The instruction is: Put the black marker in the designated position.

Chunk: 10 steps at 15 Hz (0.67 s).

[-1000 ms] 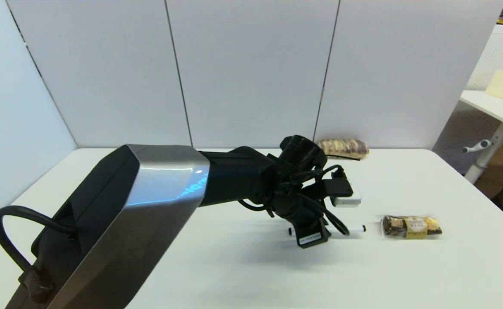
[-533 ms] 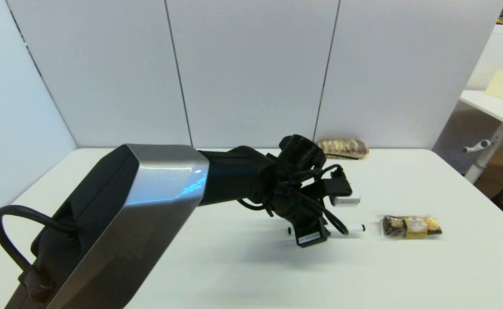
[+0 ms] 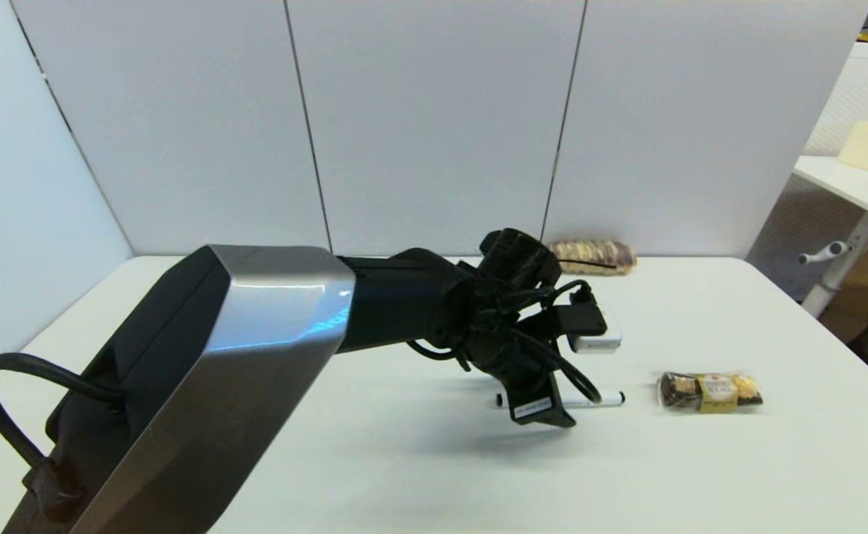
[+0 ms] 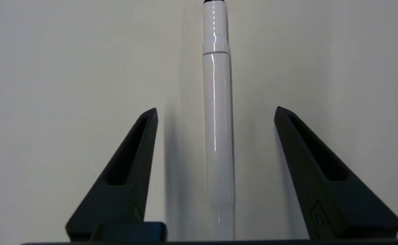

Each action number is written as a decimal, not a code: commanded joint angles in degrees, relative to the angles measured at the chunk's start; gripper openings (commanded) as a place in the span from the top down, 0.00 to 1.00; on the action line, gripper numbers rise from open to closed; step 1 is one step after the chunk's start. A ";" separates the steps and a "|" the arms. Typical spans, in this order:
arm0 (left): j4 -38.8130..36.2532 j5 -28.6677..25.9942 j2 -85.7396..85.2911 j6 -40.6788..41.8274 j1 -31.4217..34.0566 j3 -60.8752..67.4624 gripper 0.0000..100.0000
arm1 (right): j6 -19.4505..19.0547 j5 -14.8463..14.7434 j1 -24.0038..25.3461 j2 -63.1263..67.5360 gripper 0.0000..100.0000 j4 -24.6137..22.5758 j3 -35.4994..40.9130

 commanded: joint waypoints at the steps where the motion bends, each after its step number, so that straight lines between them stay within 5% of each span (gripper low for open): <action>1: 6.83 1.74 -9.79 0.11 1.02 0.42 0.00 | 0.00 0.00 0.04 0.07 0.00 0.00 -0.01; 5: 10.87 3.06 -29.48 -1.83 4.27 11.41 0.00 | 0.00 0.00 -0.05 0.07 0.00 0.00 -0.01; 10: -0.99 11.85 -63.32 -14.22 8.49 43.84 0.00 | 0.00 0.00 -0.05 0.07 0.00 0.00 -0.01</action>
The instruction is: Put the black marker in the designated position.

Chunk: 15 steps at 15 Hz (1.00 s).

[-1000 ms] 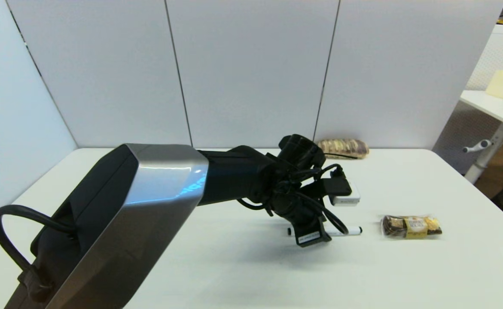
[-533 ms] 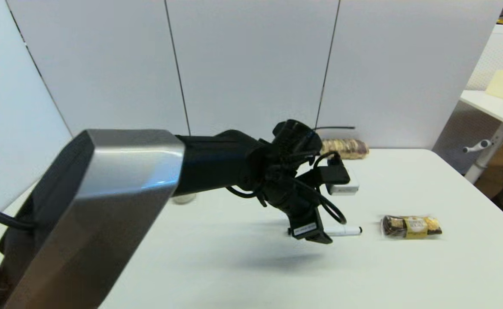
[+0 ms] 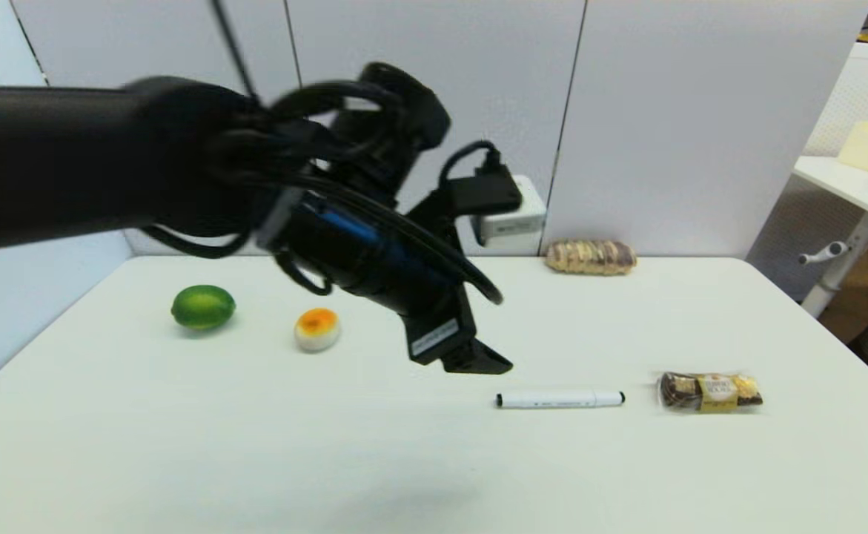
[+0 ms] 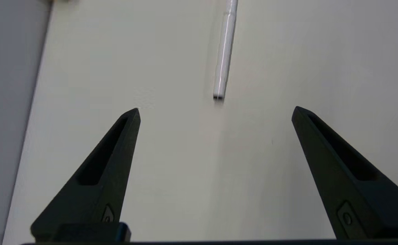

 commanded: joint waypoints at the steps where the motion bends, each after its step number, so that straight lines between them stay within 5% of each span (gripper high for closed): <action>1: -13.22 9.76 -37.71 -12.25 3.98 34.05 0.00 | -0.07 0.00 0.03 0.07 0.00 0.00 0.07; 6: -31.15 10.56 -59.33 -15.76 14.44 61.73 0.00 | -0.07 0.00 0.03 0.07 0.00 0.00 -0.01; 15: -36.86 10.12 -87.11 -22.62 32.55 86.52 0.00 | 0.10 0.00 0.03 0.07 0.00 0.00 -0.01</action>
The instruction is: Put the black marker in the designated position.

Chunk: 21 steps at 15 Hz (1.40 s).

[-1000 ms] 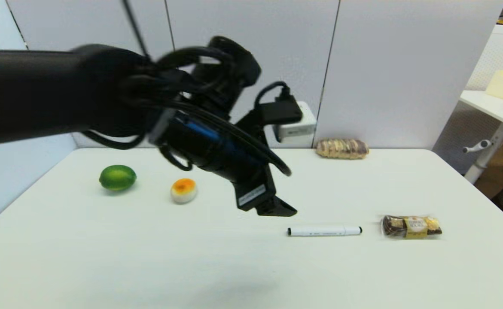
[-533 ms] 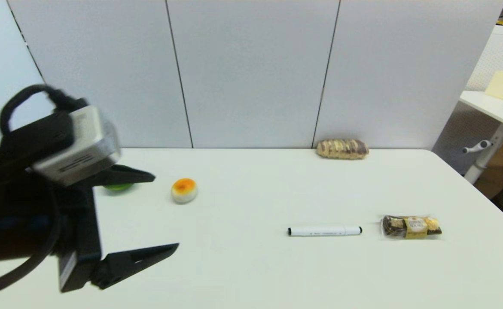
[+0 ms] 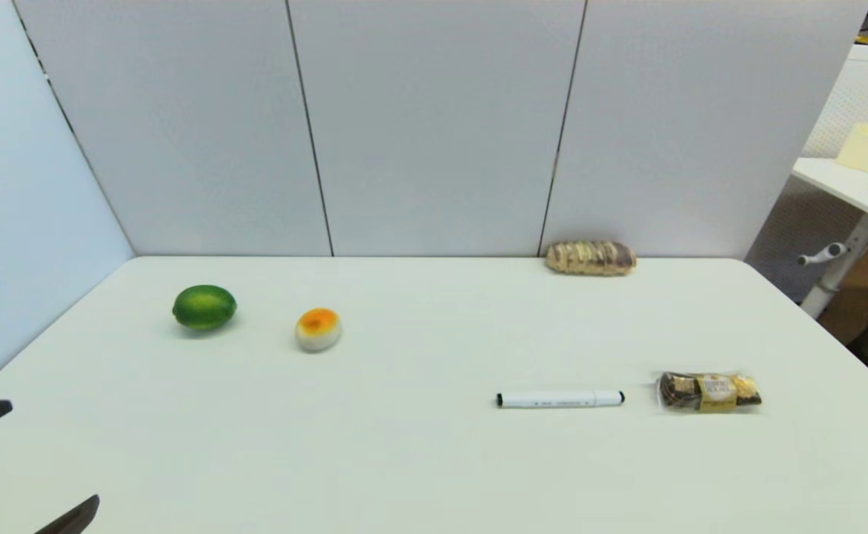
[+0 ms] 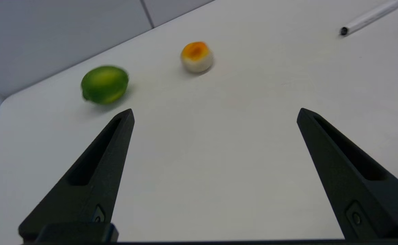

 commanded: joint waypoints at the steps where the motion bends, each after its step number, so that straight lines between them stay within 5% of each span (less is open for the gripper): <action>1: -4.46 -0.02 -13.65 -1.15 6.34 13.67 0.00 | 0.18 0.00 -0.06 0.07 0.00 0.00 -0.01; 5: -15.27 0.06 -13.56 -1.41 8.36 20.70 0.00 | 0.00 0.00 0.03 0.07 0.00 0.00 -0.01; 15: -14.74 -1.78 -13.48 -2.91 13.11 21.32 0.00 | 0.00 0.00 -0.06 0.07 0.00 0.00 -0.01; 21: -8.24 -3.28 -24.64 -3.79 17.86 21.23 0.00 | 0.00 0.00 0.03 0.07 0.00 0.00 -0.01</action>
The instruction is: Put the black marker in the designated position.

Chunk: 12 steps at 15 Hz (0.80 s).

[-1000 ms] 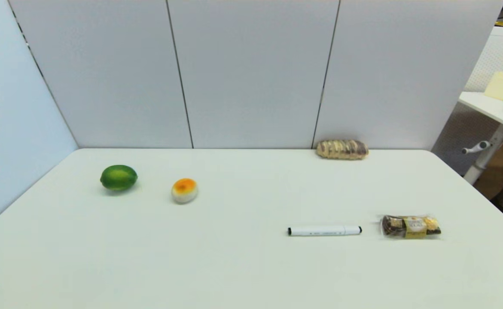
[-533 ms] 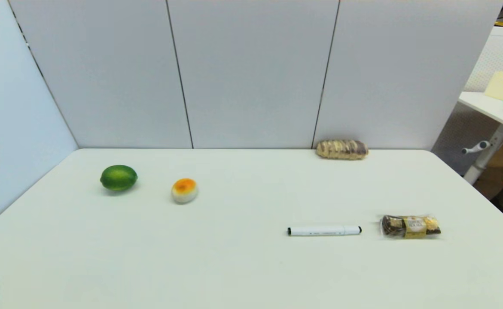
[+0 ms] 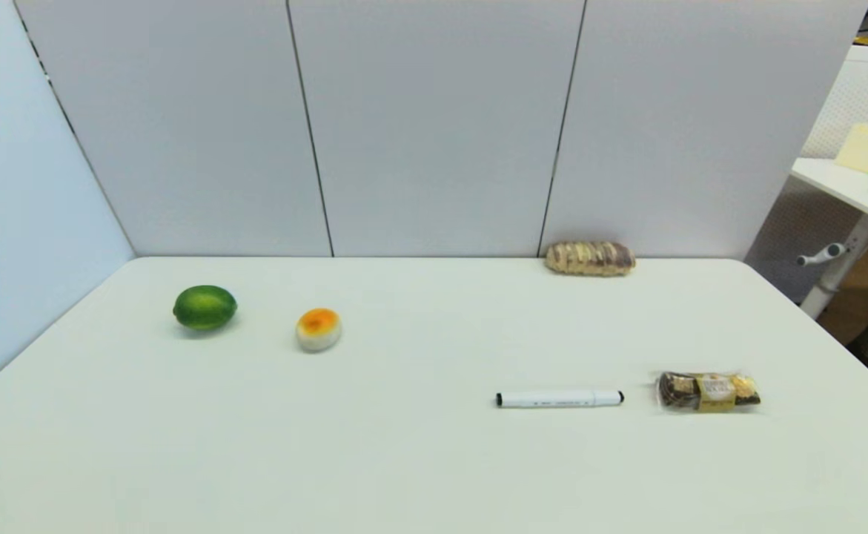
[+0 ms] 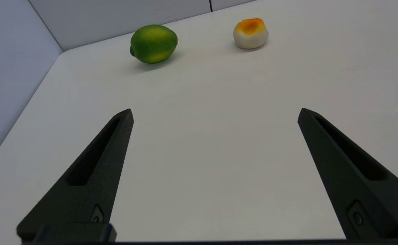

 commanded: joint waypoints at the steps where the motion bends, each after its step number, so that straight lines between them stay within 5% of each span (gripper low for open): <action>1: 6.50 2.05 -10.48 -1.26 1.25 -0.51 0.00 | -0.05 0.00 0.03 0.07 0.00 0.00 -0.01; 12: 11.16 8.81 -13.03 -12.33 1.34 0.02 0.00 | -0.05 0.00 -0.06 0.07 0.00 0.00 -0.01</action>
